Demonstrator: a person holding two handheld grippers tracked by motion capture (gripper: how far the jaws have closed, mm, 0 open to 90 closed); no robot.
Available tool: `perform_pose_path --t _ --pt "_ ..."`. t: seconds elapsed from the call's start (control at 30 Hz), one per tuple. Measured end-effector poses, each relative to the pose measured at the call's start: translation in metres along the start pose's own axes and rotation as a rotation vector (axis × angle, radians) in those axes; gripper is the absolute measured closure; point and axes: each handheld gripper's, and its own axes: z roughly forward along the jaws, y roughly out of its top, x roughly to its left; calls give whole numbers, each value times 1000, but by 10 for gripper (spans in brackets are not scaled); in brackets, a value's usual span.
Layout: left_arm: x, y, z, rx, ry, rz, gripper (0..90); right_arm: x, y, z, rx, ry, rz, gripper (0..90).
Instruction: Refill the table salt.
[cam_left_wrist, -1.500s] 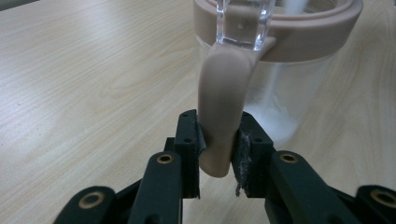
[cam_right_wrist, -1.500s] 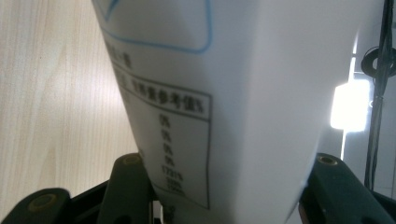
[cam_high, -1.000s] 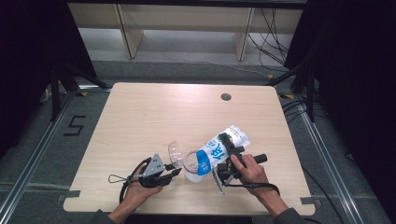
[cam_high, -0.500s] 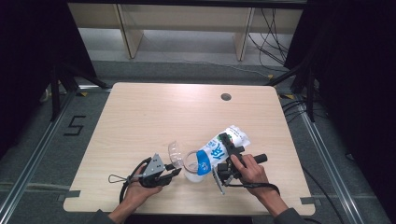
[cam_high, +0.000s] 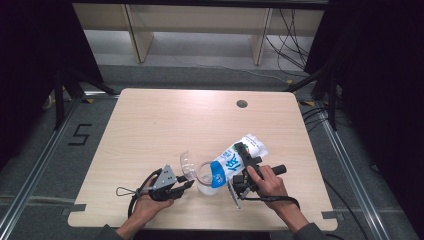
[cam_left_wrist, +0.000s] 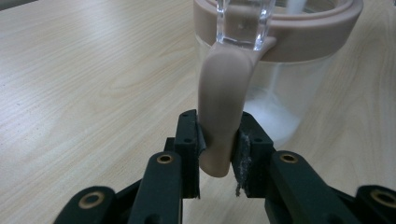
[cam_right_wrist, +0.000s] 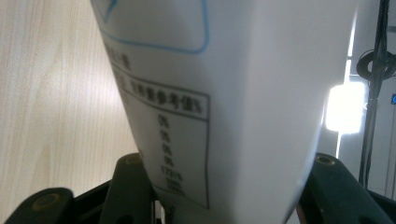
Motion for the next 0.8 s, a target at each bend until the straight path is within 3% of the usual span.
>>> perform_pose_path --t 0.1,0.23,0.3,0.4,0.43,0.6,0.73,0.77,0.8 --pt "0 0 0 0 0 1 728 -2 0 0 7 14 -21 551" --pt "0 0 0 0 0 0 728 -1 0 0 -4 -1 -12 553" --pt "0 0 0 0 0 0 729 -3 1 -1 14 19 -26 555" --pt "0 0 0 -3 -2 -4 729 -3 1 -1 7 12 -27 556" --pt "0 0 0 -2 -1 -3 728 -6 1 0 -10 2 -67 557" --pt "0 0 0 0 1 1 729 -6 1 0 -13 0 -68 561" --pt "0 0 0 -4 -2 -3 728 -6 1 1 -20 -1 -64 563" --pt "-1 0 0 -5 -2 -4 728 -2 0 1 -18 -11 -14 564" --pt "-1 0 0 -4 -2 -3 728 -1 0 0 -6 -4 2 565"
